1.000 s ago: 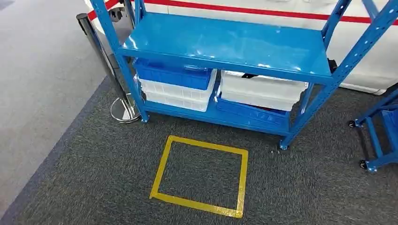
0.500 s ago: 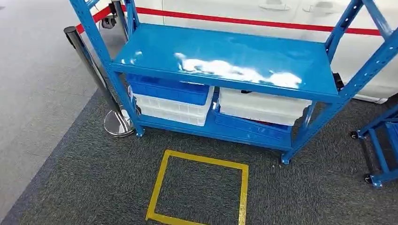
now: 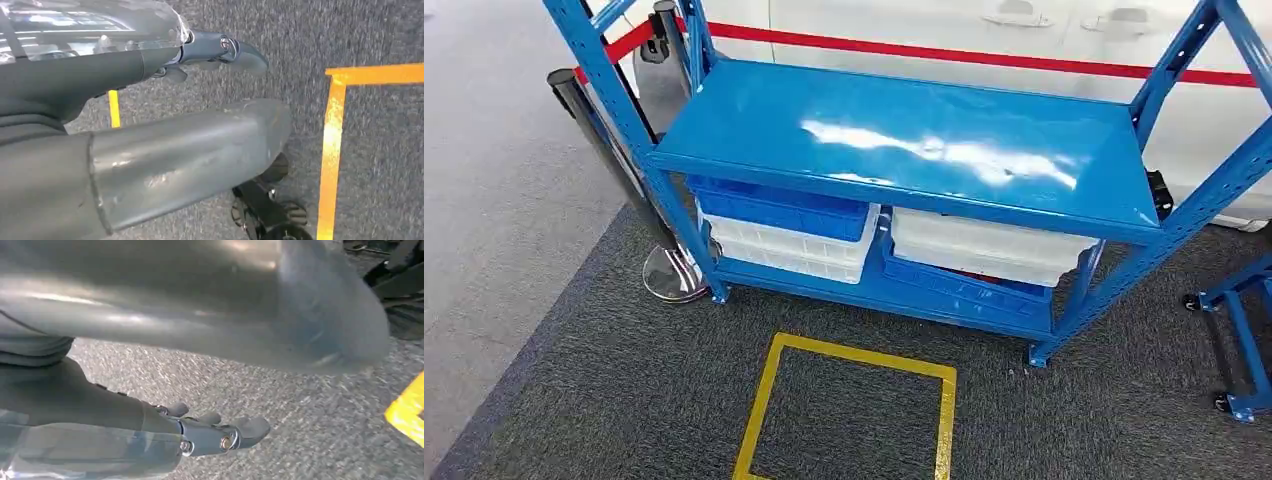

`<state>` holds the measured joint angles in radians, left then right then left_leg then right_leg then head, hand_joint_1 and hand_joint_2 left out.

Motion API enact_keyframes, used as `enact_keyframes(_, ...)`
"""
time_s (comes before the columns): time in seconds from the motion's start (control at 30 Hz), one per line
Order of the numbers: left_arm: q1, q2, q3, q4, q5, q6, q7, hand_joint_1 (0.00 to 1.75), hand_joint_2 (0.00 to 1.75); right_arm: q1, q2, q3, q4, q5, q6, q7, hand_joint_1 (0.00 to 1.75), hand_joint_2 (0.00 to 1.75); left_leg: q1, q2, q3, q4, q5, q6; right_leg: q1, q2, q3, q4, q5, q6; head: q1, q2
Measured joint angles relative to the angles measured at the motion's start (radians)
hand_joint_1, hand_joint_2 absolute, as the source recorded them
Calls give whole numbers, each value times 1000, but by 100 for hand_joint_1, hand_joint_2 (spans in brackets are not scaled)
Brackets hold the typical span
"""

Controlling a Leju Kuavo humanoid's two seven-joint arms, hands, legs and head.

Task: Take the parts from the cabinet and place them on the table.

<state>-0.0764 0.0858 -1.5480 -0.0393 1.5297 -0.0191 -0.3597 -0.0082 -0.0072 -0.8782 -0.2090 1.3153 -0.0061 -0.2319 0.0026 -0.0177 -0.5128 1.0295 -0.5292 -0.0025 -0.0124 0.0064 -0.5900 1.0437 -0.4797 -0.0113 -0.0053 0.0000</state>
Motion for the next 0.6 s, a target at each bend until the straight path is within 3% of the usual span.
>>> enact_keyframes(0.03, 1, 0, 0, 0, 0, -1, 0, 0, 0, 3, 1, 0, 0, 0, 5, 0, 0, 0, 3, 7, 2, 15, -8, -6, -2, -2, 13, -8, -1, -5, -1, 0)
enact_keyframes(0.07, 0, -1, 0, 0, 1, -2, 0, 0, 0, 3, 0, 0, 0, -1, 8, 0, 0, 0, 3, 12, -22, 67, -30, -12, -3, -5, 24, -12, -8, -16, -7, 0)
enact_keyframes(0.13, 2, 0, 0, 0, 2, -2, 1, 0, 0, 3, 1, -1, 0, -1, 13, 0, 0, 0, 6, 11, -111, 221, -87, -19, -2, -7, 36, -12, -20, -20, -7, 0)
enact_keyframes(0.17, 5, -1, 0, 0, 2, -2, 1, 0, 0, 3, 1, -1, 0, -1, 15, 0, 0, 0, 7, 11, -157, 291, -102, -21, -1, -6, 44, -12, -27, -20, -7, 0)
enact_keyframes(0.2, 7, -2, 0, 0, 2, -3, 2, 0, 0, 3, 1, -2, 0, -1, 17, 0, 0, 0, 7, 11, -185, 320, -90, -21, -1, -6, 54, -12, -35, -19, -7, 0)
enact_keyframes(0.23, 9, -2, 0, 0, 2, -4, 3, 0, 0, 3, 1, -2, 0, -1, 17, 0, 0, 0, 7, 12, -186, 291, -48, -20, -1, -5, 68, -12, -45, -18, -7, 0)
enact_keyframes(0.27, 9, -2, 0, 0, 3, -5, 3, 0, 0, 4, 1, -3, 0, -1, 17, 0, 0, 0, 7, 12, -167, 227, 6, -16, -1, -5, 82, -12, -54, -16, -7, 0)
enact_keyframes(0.3, 10, -2, 0, 0, 3, -5, 3, 0, 0, 3, 1, -4, 0, -1, 17, 0, 0, 0, 7, 12, -134, 135, 68, -10, -1, -6, 98, -13, -65, -13, -7, 0)
enact_keyframes(0.33, 11, -2, 0, 0, 3, -5, 3, 0, 0, 4, 1, -4, 0, -1, 17, 0, 0, 0, 6, 13, -108, 54, 106, -3, -2, -6, 111, -13, -76, -10, -7, 0)
enact_keyframes(0.4, 10, -2, 0, 0, 3, -6, 5, 0, 0, 2, 2, -5, 1, -1, 17, 0, 0, 0, -6, 15, -86, 28, 69, 12, 2, -3, 111, -16, -85, 5, -7, 0)
enact_keyframes(0.47, 13, -3, 0, 0, 3, -6, 6, 0, 0, 1, 2, -6, 1, -1, 17, 0, 0, 0, -5, 14, -87, 17, 65, 22, 3, -6, 121, -15, -76, 17, -3, 0)
enact_keyframes(0.53, 16, -4, 0, 0, 3, -6, 6, 0, 0, 0, 2, -6, 1, 0, 17, 0, 0, 0, 2, 11, -49, -3, 61, 35, -2, -6, 124, 10, -77, 26, -2, 0)
enact_keyframes(0.57, 16, -4, 0, 0, 3, -6, 6, 0, 0, 0, 2, -6, 1, 0, 17, 0, 0, 0, 2, 11, -37, -8, 57, 43, -1, -6, 98, 59, -85, 27, 4, 0)
enact_keyframes(0.6, 15, -4, 0, 0, 3, -6, 6, 0, 0, -1, 2, -6, 1, 0, 17, 0, 0, 0, 1, 11, -31, -9, 51, 48, -1, -6, 50, 130, -107, 29, 8, 0)
